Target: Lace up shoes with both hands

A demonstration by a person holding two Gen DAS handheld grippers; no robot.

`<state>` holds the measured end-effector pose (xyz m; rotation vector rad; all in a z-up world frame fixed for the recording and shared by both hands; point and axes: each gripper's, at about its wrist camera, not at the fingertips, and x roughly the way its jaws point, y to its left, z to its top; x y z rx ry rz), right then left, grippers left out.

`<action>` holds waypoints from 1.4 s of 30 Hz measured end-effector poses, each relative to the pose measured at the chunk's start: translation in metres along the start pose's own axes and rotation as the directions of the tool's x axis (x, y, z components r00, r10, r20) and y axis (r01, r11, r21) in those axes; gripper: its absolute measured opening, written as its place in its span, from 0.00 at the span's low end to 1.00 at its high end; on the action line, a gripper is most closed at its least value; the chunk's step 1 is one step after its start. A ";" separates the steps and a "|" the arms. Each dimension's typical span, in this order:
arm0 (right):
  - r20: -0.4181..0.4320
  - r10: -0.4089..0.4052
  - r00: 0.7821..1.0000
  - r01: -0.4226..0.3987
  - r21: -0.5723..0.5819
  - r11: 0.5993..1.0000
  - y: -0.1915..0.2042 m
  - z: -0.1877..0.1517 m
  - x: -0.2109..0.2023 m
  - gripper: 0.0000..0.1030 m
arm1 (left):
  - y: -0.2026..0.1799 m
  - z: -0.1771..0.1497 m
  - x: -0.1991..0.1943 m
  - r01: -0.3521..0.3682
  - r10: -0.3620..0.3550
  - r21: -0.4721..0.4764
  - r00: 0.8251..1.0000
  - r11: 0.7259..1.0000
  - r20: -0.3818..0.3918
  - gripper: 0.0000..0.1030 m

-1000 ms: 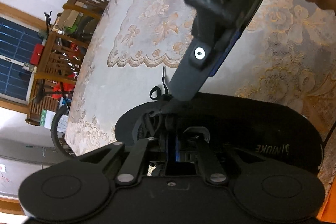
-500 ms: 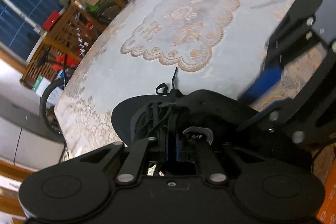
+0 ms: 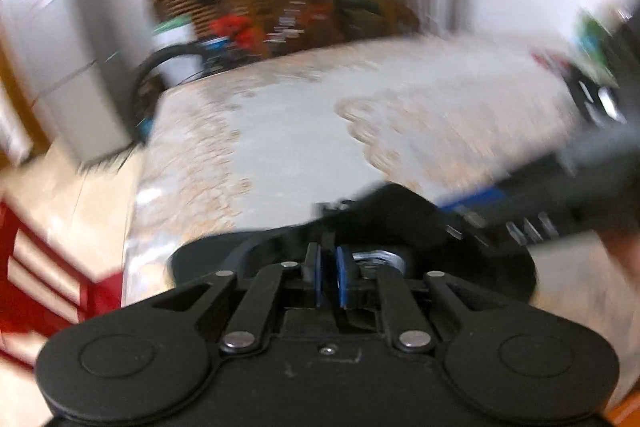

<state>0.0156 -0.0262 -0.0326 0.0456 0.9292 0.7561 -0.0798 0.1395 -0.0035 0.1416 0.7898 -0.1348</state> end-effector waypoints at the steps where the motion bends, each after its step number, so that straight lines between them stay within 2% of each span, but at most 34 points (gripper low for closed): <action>1: 0.011 -0.030 1.000 0.029 0.018 0.999 0.005 -0.005 -0.007 0.26 | 0.002 0.000 -0.002 -0.007 0.007 -0.033 1.000 0.999 -0.003 0.08; 4: 0.069 -0.093 0.993 0.090 0.048 0.995 0.015 -0.023 -0.030 0.29 | 0.001 -0.004 -0.003 -0.050 0.048 -0.062 0.998 0.997 -0.037 0.08; 6: 0.127 -0.099 0.987 0.097 0.024 0.995 0.017 -0.024 -0.045 0.37 | -0.002 -0.006 -0.004 -0.066 0.063 -0.066 0.997 0.996 -0.051 0.08; 8: 0.172 -0.083 0.982 0.087 -0.017 0.996 0.021 -0.021 -0.059 0.39 | -0.006 -0.007 -0.009 -0.066 0.063 -0.069 0.997 0.995 -0.050 0.08; 9: 0.159 -0.039 0.986 0.041 -0.009 0.999 0.020 -0.015 -0.059 0.39 | -0.006 -0.008 -0.010 -0.070 0.067 -0.069 0.996 0.995 -0.050 0.08; 11: 0.107 0.088 0.990 -0.097 0.086 0.991 0.014 -0.003 -0.054 0.39 | -0.007 -0.009 -0.011 -0.073 0.069 -0.060 0.996 0.995 -0.061 0.13; 13: 0.059 0.222 0.973 -0.230 0.253 0.940 0.006 0.001 -0.039 0.39 | -0.003 -0.015 -0.010 -0.079 0.075 -0.060 0.995 0.995 -0.060 0.22; 14: 0.043 0.275 0.961 -0.274 0.323 0.906 0.004 0.003 -0.030 0.39 | 0.002 -0.018 -0.011 -0.077 0.073 -0.066 0.995 0.995 -0.061 0.30; 15: 0.035 0.286 0.958 -0.280 0.343 0.897 0.006 0.003 -0.025 0.39 | 0.006 -0.022 -0.012 -0.076 0.071 -0.072 0.995 0.995 -0.063 0.34; 19: 0.010 0.264 0.965 -0.258 0.248 0.934 0.032 -0.001 -0.020 0.38 | 0.037 -0.045 -0.019 -0.102 0.093 -0.098 0.992 0.990 -0.090 0.36; 21: -0.032 0.269 0.963 -0.264 0.104 0.959 0.056 -0.004 -0.018 0.38 | 0.058 -0.062 -0.021 -0.109 0.095 -0.122 0.989 0.987 -0.115 0.40; 23: -0.081 0.230 0.970 -0.236 -0.077 0.969 0.086 -0.005 -0.003 0.37 | 0.079 -0.081 -0.023 -0.124 0.103 -0.140 0.984 0.982 -0.146 0.44; 25: -0.141 0.147 0.979 -0.177 -0.233 0.956 0.112 -0.010 0.027 0.35 | 0.097 -0.100 -0.024 -0.134 0.103 -0.160 0.977 0.978 -0.187 0.46; 26: -0.141 0.076 0.987 -0.118 -0.322 0.939 0.126 -0.013 0.041 0.37 | 0.104 -0.108 -0.023 -0.132 0.098 -0.166 0.975 0.977 -0.197 0.46; 27: -0.103 -0.026 0.994 -0.020 -0.426 0.904 0.139 -0.019 0.054 0.36 | 0.112 -0.116 -0.023 -0.129 0.092 -0.173 0.974 0.976 -0.207 0.46; 28: -0.090 -0.097 0.991 0.037 -0.514 0.857 0.149 -0.024 0.065 0.37 | 0.118 -0.123 -0.023 -0.127 0.087 -0.178 0.972 0.976 -0.217 0.46; 31: -0.072 -0.265 0.961 0.148 -0.678 0.720 0.172 -0.038 0.090 0.35 | 0.129 -0.138 -0.023 -0.119 0.083 -0.165 0.974 0.979 -0.212 0.48; 34: -0.122 -0.269 0.955 0.115 -0.684 0.720 0.186 -0.039 0.092 0.24 | 0.137 -0.144 -0.017 -0.093 0.061 -0.156 0.979 0.983 -0.195 0.52; 36: -0.187 -0.270 0.945 0.079 -0.668 0.740 0.194 -0.040 0.095 0.24 | 0.140 -0.145 -0.017 -0.071 0.045 -0.144 0.984 0.987 -0.174 0.52; 38: -0.230 -0.318 0.920 0.094 -0.657 0.748 0.194 -0.043 0.107 0.24 | 0.141 -0.142 -0.017 -0.042 0.022 -0.130 0.989 0.991 -0.150 0.52; 40: -0.248 -0.393 0.886 0.158 -0.635 0.756 0.183 -0.040 0.122 0.24 | 0.140 -0.140 -0.017 -0.015 0.000 -0.114 0.992 0.993 -0.129 0.52; 42: -0.265 -0.421 0.867 0.185 -0.613 0.768 0.172 -0.038 0.132 0.23 | 0.141 -0.139 -0.017 0.005 -0.016 -0.100 0.993 0.995 -0.113 0.52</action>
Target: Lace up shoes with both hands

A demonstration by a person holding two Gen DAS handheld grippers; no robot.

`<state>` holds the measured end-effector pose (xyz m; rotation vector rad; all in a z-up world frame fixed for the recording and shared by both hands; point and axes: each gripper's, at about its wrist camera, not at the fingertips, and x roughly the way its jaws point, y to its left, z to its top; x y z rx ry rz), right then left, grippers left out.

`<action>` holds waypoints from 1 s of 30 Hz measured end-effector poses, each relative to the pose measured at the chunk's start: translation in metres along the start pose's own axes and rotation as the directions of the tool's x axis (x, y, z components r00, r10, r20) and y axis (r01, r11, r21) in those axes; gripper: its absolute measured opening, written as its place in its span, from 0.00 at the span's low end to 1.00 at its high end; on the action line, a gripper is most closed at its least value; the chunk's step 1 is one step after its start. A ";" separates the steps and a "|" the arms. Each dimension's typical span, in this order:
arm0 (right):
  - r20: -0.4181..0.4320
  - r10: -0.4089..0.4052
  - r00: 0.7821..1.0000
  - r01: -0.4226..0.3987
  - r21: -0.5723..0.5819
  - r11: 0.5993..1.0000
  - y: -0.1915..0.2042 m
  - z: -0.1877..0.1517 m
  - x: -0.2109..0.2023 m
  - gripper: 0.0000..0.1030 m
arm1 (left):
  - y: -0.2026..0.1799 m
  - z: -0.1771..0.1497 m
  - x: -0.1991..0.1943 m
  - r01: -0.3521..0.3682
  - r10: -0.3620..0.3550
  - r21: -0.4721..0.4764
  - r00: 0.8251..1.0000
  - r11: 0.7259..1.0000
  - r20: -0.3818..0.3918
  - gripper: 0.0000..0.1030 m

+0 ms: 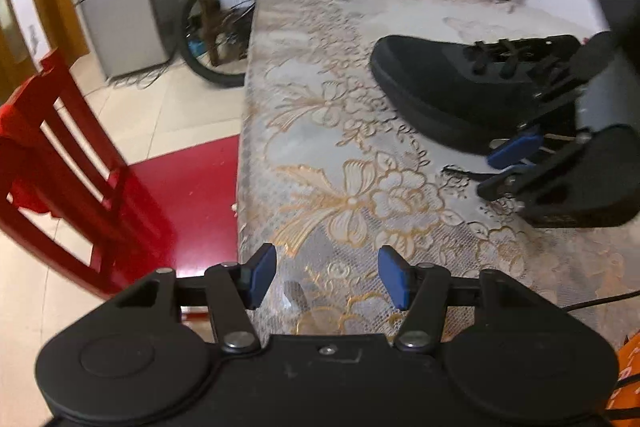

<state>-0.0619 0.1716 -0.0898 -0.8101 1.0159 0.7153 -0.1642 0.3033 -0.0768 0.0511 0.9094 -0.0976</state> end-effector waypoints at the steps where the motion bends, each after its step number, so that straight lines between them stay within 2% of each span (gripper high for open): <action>1: -0.012 0.003 1.000 -0.003 -0.001 1.000 -0.002 0.001 0.004 0.22 | 0.000 0.001 -0.001 0.008 -0.008 0.004 1.000 1.000 0.005 0.52; 4: -0.005 -0.008 1.000 0.008 0.002 1.000 -0.005 0.004 0.008 0.21 | 0.001 0.003 -0.001 0.030 -0.030 0.010 0.999 0.999 0.017 0.52; 5: -0.007 -0.011 1.000 0.011 0.006 1.000 -0.005 0.006 0.009 0.14 | 0.001 0.004 0.000 0.037 -0.037 0.014 0.999 0.999 0.020 0.52; 6: -0.011 -0.015 1.000 0.015 0.010 1.000 -0.005 0.006 0.010 0.00 | 0.001 0.005 0.001 0.041 -0.041 0.021 0.999 0.999 0.022 0.52; 9: -0.014 -0.005 1.000 0.006 0.049 0.999 -0.005 -0.001 0.009 0.01 | 0.000 0.013 0.003 0.046 -0.048 0.056 0.998 0.997 0.037 0.52; 10: 0.005 0.018 1.000 -0.019 0.091 0.996 -0.007 -0.004 0.002 0.00 | -0.001 0.017 0.003 0.048 -0.051 0.070 0.998 0.996 0.045 0.52; 12: 0.099 0.072 0.993 -0.094 0.248 0.964 -0.018 -0.016 -0.027 0.00 | -0.005 0.029 0.004 0.057 -0.064 0.105 0.995 0.993 0.073 0.52; 14: 0.229 0.044 0.972 -0.142 0.429 0.892 -0.038 -0.030 -0.068 0.01 | -0.011 0.045 0.006 0.068 -0.085 0.145 0.990 0.987 0.111 0.53; 15: 0.288 0.019 0.957 -0.170 0.510 0.843 -0.049 -0.040 -0.087 0.01 | -0.015 0.053 0.008 0.076 -0.098 0.166 0.987 0.983 0.129 0.53; 17: 0.378 -0.052 0.924 -0.227 0.654 0.721 -0.072 -0.064 -0.117 0.01 | -0.026 0.071 0.012 0.095 -0.131 0.212 0.978 0.973 0.164 0.54; 21: 0.424 -0.100 0.900 -0.331 0.814 0.477 -0.106 -0.103 -0.113 0.01 | -0.054 0.101 0.026 0.135 -0.218 0.324 0.947 0.936 0.236 0.56; 22: 0.434 -0.101 0.895 -0.353 0.828 0.435 -0.111 -0.109 -0.107 0.01 | -0.061 0.108 0.032 0.140 -0.232 0.347 0.942 0.928 0.241 0.58; 23: 0.435 -0.108 0.894 -0.360 0.841 0.405 -0.114 -0.113 -0.102 0.01 | -0.066 0.113 0.039 0.134 -0.232 0.361 0.942 0.923 0.243 0.58; 25: 0.402 -0.142 0.905 -0.322 0.863 0.388 -0.116 -0.117 -0.096 0.01 | -0.074 0.123 0.054 0.120 -0.227 0.384 0.942 0.916 0.246 0.58; 26: 0.384 -0.165 0.909 -0.299 0.873 0.385 -0.118 -0.119 -0.093 0.01 | -0.077 0.128 0.064 0.104 -0.210 0.392 0.949 0.914 0.238 0.58; 27: 0.367 -0.193 0.910 -0.271 0.879 0.393 -0.119 -0.119 -0.090 0.01 | -0.079 0.130 0.072 0.096 -0.199 0.404 0.955 0.909 0.221 0.58; 28: 0.352 -0.214 0.911 -0.245 0.880 0.406 -0.120 -0.117 -0.085 0.01 | -0.080 0.132 0.077 0.108 -0.208 0.407 0.955 0.907 0.210 0.63; 30: 0.342 -0.224 0.913 -0.228 0.881 0.415 -0.124 -0.117 -0.078 0.01 | -0.082 0.133 0.085 0.131 -0.219 0.399 0.958 0.908 0.185 0.64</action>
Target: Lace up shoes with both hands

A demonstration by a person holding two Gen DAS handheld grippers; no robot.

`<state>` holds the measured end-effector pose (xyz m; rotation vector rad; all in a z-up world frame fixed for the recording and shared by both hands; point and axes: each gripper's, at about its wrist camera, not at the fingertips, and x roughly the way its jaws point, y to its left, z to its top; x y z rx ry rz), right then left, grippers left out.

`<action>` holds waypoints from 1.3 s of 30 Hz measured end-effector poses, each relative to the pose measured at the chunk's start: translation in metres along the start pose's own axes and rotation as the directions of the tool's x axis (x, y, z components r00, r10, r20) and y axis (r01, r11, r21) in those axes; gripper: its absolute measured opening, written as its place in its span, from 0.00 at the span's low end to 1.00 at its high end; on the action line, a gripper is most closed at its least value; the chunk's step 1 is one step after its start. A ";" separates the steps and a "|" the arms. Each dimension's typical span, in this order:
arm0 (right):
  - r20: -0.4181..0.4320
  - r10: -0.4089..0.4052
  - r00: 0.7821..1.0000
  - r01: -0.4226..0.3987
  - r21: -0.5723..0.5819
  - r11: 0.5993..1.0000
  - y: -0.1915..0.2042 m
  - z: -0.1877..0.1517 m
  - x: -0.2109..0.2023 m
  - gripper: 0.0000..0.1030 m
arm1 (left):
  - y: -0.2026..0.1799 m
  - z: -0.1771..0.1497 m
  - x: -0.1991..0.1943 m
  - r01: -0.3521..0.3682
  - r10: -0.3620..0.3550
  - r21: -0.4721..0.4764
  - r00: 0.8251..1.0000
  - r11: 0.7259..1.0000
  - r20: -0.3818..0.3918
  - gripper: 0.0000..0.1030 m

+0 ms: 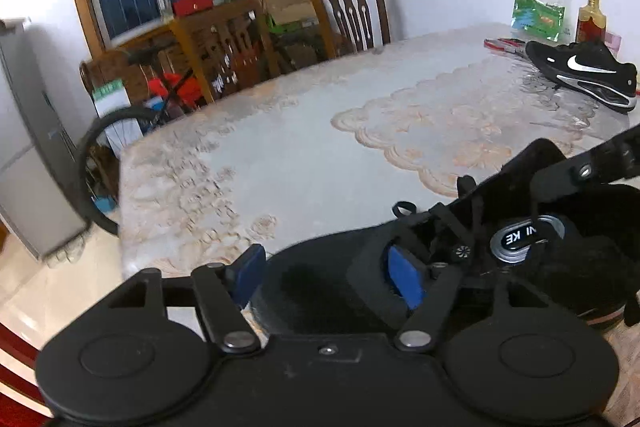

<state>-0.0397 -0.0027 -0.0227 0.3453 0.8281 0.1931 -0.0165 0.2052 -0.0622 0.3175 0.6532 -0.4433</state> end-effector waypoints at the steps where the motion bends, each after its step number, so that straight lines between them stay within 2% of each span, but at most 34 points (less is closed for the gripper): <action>1: -0.008 0.005 1.000 -0.005 0.001 1.000 -0.001 -0.001 0.002 0.01 | -0.001 0.000 0.001 0.005 -0.005 -0.007 1.000 1.000 -0.011 0.64; 5: -0.015 0.004 1.000 -0.004 -0.024 1.000 -0.006 0.002 0.022 0.00 | -0.007 -0.002 0.001 0.035 -0.036 -0.033 0.998 0.999 -0.050 0.64; 8: -0.030 0.031 0.999 -0.034 -0.091 0.995 -0.009 0.013 0.027 0.01 | -0.018 0.000 -0.001 0.053 -0.058 -0.067 0.996 0.996 -0.070 0.63; 12: -0.065 0.076 0.995 -0.087 -0.199 0.976 -0.013 0.026 0.029 0.01 | -0.025 0.008 -0.017 0.059 -0.064 -0.108 0.997 0.992 -0.045 0.54; 15: -0.105 0.143 0.984 -0.166 -0.262 0.951 -0.015 0.025 0.004 0.01 | -0.027 0.018 -0.029 0.088 -0.087 -0.065 0.996 0.994 0.015 0.50; 18: -0.116 0.175 0.978 -0.198 -0.240 0.950 -0.024 0.023 -0.016 0.01 | -0.034 0.026 -0.031 0.164 -0.165 0.028 0.985 0.986 0.053 0.50; 21: -0.124 0.219 0.968 -0.238 -0.166 0.957 -0.038 0.025 -0.024 0.01 | -0.044 0.031 -0.017 0.198 -0.200 0.072 0.980 0.978 0.022 0.47; 23: -0.125 0.213 0.969 -0.233 -0.175 0.956 -0.042 0.026 -0.022 0.01 | -0.049 0.033 -0.008 0.207 -0.208 0.079 0.978 0.975 0.007 0.41; 28: -0.159 0.180 0.971 -0.216 -0.254 0.943 -0.040 0.031 -0.006 0.02 | -0.055 0.034 -0.001 0.213 -0.214 0.097 0.977 0.972 0.002 0.41; 31: -0.173 0.171 0.970 -0.221 -0.331 0.917 -0.032 0.032 -0.004 0.04 | -0.057 0.034 0.001 0.207 -0.208 0.111 0.978 0.972 -0.007 0.41; 34: -0.176 0.141 0.974 -0.205 -0.430 0.879 -0.022 0.029 -0.003 0.12 | -0.056 0.033 0.002 0.200 -0.200 0.114 0.980 0.973 -0.013 0.41; 39: -0.179 0.074 0.981 -0.172 -0.625 0.762 -0.003 0.024 0.000 0.14 | -0.056 0.034 0.002 0.191 -0.193 0.109 0.981 0.976 0.004 0.41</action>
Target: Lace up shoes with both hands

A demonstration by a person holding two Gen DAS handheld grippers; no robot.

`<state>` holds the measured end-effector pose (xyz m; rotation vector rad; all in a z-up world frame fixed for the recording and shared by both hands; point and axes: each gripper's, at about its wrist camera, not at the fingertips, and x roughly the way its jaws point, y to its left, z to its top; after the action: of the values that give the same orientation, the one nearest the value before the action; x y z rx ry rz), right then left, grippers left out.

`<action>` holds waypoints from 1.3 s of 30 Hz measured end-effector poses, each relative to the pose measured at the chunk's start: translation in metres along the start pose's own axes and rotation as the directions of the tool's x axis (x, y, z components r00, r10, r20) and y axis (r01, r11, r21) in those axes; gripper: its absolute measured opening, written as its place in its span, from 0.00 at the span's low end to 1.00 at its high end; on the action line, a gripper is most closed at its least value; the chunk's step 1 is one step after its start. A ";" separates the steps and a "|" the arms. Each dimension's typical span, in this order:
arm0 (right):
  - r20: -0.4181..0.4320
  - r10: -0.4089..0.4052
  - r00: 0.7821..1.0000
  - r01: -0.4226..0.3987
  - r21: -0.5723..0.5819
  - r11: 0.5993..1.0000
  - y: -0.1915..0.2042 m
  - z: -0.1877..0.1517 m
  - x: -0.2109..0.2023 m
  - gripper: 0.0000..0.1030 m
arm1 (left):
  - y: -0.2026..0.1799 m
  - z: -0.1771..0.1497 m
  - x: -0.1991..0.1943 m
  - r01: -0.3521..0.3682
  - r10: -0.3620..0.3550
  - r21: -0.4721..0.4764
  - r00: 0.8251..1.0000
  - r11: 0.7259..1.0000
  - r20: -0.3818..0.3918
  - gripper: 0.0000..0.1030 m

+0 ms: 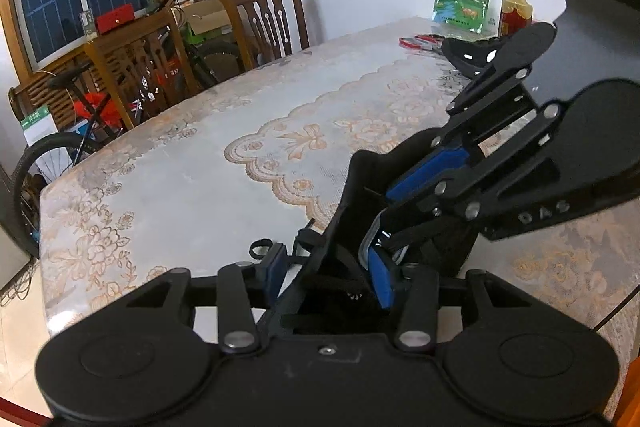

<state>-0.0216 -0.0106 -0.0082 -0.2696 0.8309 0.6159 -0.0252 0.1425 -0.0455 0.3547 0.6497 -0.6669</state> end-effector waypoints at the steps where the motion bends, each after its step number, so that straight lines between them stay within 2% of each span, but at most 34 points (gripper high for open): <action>1: -0.008 -0.003 1.000 0.003 -0.020 1.000 0.001 0.001 0.001 0.14 | 0.001 0.001 0.000 -0.003 0.003 -0.001 1.000 1.000 0.007 0.41; 3: -0.020 0.001 1.000 -0.001 -0.022 1.000 -0.002 0.003 0.002 0.11 | 0.004 0.002 0.001 0.001 -0.001 -0.007 1.000 1.000 0.012 0.33; 4: -0.025 0.004 1.000 -0.005 -0.014 1.000 -0.004 0.003 0.002 0.03 | 0.009 0.002 0.003 0.020 -0.019 -0.035 1.000 0.999 0.010 0.15; 6: -0.025 0.018 1.000 -0.017 0.038 0.999 -0.011 0.003 0.001 0.03 | 0.018 0.002 0.007 0.056 -0.056 -0.092 0.998 0.994 0.006 0.12; 7: -0.022 0.035 0.999 -0.033 0.093 0.995 -0.016 0.003 0.001 0.03 | 0.026 0.001 0.009 0.077 -0.076 -0.151 0.997 0.985 0.009 0.11; 9: -0.009 0.117 0.993 -0.111 0.231 0.967 -0.030 0.002 0.000 0.03 | 0.045 -0.002 0.013 0.134 -0.133 -0.312 0.991 0.941 0.023 0.11; 12: 0.008 0.196 0.981 -0.186 0.351 0.918 -0.042 0.004 0.002 0.03 | 0.066 -0.011 0.018 0.203 -0.204 -0.493 0.978 0.846 0.054 0.11; 16: -0.032 0.280 0.960 -0.234 0.459 0.857 -0.049 0.010 0.019 0.03 | 0.084 -0.016 0.025 0.245 -0.256 -0.623 0.964 0.742 0.075 0.13; 18: -0.039 0.306 0.951 -0.246 0.500 0.830 -0.051 0.014 0.026 0.03 | 0.091 -0.017 0.028 0.258 -0.275 -0.666 0.958 0.700 0.082 0.15; 21: -0.031 0.305 0.952 -0.244 0.526 0.815 -0.053 0.019 0.028 0.03 | 0.096 -0.019 0.029 0.270 -0.294 -0.696 0.952 0.666 0.088 0.16; 25: -0.037 0.325 0.945 -0.246 0.576 0.779 -0.058 0.022 0.029 0.03 | 0.092 -0.021 0.027 0.268 -0.289 -0.686 0.953 0.677 0.087 0.17; 28: -0.065 0.314 0.947 -0.223 0.573 0.789 -0.055 0.022 0.030 0.03 | 0.093 -0.022 0.029 0.272 -0.294 -0.689 0.952 0.672 0.089 0.17; 36: 0.017 0.285 0.958 -0.247 0.550 0.798 -0.046 0.019 0.022 0.04 | 0.089 -0.022 0.027 0.265 -0.284 -0.666 0.955 0.698 0.082 0.18; 39: 0.028 0.251 0.968 -0.225 0.548 0.806 -0.047 0.020 0.022 0.04 | 0.087 -0.021 0.026 0.255 -0.272 -0.654 0.959 0.712 0.078 0.18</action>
<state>0.0297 -0.0300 -0.0121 0.3562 1.0599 0.5786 0.0392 0.2050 -0.0702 -0.4083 0.9260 -0.6581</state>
